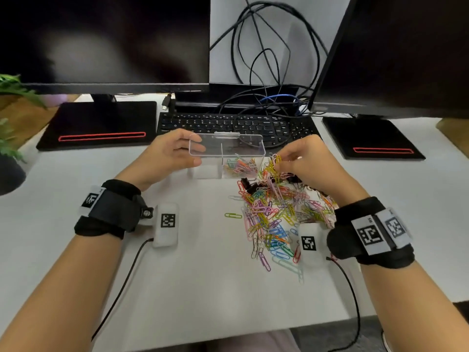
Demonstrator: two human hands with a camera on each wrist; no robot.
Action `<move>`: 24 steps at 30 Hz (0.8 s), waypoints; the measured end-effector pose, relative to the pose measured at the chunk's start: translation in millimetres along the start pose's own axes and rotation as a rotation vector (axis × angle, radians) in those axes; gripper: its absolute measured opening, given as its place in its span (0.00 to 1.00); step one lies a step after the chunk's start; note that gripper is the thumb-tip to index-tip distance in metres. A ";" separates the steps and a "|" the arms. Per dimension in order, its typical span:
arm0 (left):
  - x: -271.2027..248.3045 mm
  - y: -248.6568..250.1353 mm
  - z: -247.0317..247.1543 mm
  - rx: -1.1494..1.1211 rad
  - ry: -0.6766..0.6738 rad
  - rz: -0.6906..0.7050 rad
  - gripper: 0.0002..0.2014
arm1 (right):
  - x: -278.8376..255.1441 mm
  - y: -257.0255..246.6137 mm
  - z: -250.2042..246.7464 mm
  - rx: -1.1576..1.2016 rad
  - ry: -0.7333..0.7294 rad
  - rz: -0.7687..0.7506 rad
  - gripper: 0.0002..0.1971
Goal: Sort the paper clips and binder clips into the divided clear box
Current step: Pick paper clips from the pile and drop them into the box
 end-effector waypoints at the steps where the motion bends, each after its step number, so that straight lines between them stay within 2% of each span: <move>1: 1.0 -1.2 -0.6 -0.020 0.006 0.005 0.22 | 0.9 -0.5 -1.2 0.016 0.012 -0.001 0.02; 9: 3.9 -8.7 -0.6 -0.087 0.027 0.036 0.22 | -4.7 -8.3 -10.4 0.228 0.212 -0.032 0.06; 17: 3.5 -13.2 1.6 -0.074 0.046 0.073 0.22 | -1.1 -30.1 -17.5 0.454 0.393 -0.112 0.02; 24: 3.5 -14.0 1.7 -0.084 0.041 0.081 0.21 | 14.3 -39.2 -12.4 0.544 0.435 -0.143 0.06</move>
Point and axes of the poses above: each hand's wrist, its own x-axis towards the middle knuckle, its own z-axis out of the palm, y = z × x, the point moved 3 cm from there along x, towards the middle knuckle, and after that the axes turned 11 degrees about -z, right-handed, at the moved point
